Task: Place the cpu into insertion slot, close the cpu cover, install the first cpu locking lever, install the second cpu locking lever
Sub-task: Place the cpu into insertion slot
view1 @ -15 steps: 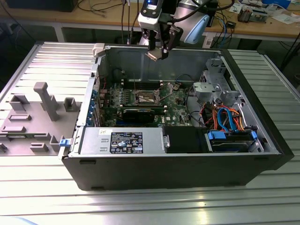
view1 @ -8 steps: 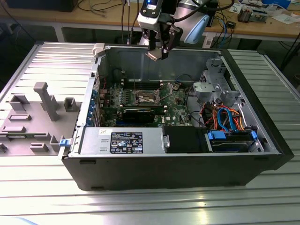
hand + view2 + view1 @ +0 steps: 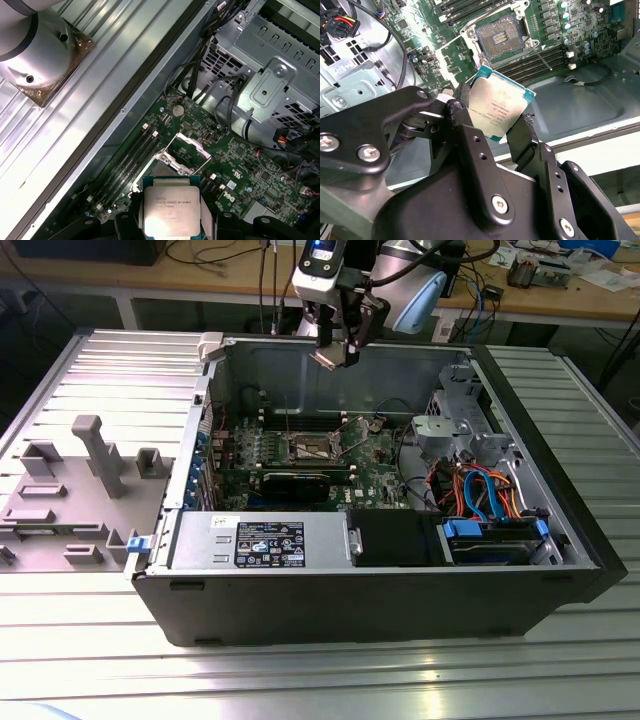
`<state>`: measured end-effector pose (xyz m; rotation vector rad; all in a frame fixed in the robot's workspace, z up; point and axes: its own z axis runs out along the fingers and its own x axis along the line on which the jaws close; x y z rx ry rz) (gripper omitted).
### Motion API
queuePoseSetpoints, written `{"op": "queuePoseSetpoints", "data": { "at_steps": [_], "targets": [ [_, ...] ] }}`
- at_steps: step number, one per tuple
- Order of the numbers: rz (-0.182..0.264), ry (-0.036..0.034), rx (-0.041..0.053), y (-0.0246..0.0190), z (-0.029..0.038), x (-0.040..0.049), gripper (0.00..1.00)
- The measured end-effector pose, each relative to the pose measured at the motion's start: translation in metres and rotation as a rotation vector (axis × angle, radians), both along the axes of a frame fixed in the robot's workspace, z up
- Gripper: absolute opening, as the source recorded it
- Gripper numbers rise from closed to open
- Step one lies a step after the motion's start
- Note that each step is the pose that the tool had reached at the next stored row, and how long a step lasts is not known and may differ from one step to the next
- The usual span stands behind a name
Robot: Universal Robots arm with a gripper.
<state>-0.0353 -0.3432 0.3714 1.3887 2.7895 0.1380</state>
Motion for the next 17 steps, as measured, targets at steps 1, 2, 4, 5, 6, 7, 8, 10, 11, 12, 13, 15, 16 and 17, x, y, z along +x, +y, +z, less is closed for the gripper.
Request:
{"op": "queuePoseSetpoints", "data": {
  "at_steps": [1, 2, 4, 5, 6, 7, 8, 10, 11, 12, 13, 15, 16, 17],
  "targets": [
    [-0.002, 0.0000, 0.0000, 0.0000, 0.0000, 0.0000, 0.54],
    [-0.003, 0.0000, 0.0000, 0.0000, 0.0000, 0.0000, 0.54],
    [-0.010, 0.0000, 0.0000, 0.0000, 0.0000, 0.0000, 0.54],
    [-0.011, 0.0000, 0.0000, 0.0000, 0.0000, 0.0000, 0.54],
    [-0.015, 0.0000, 0.0000, 0.0000, 0.0000, 0.0000, 0.54],
    [-0.018, 0.0000, 0.0001, 0.0000, 0.0000, 0.0000, 0.54],
    [-0.020, 0.0001, -0.0001, 0.0000, 0.0000, 0.0000, 0.54],
    [-0.025, 0.0000, 0.0000, 0.0000, 0.0000, 0.0000, 0.54],
    [-0.027, 0.0000, 0.0000, 0.0000, 0.0000, 0.0000, 0.54],
    [-0.028, 0.0000, 0.0001, 0.0000, 0.0000, 0.0000, 0.54],
    [-0.031, 0.0000, 0.0000, 0.0000, 0.0000, 0.0000, 0.54],
    [-0.033, 0.0000, 0.0000, 0.0000, 0.0000, 0.0000, 0.54],
    [-0.035, 0.0000, 0.0000, 0.0000, 0.0000, -0.0001, 0.54],
    [-0.036, 0.0000, 0.0000, 0.0000, 0.0000, 0.0000, 0.54]
  ]
}}
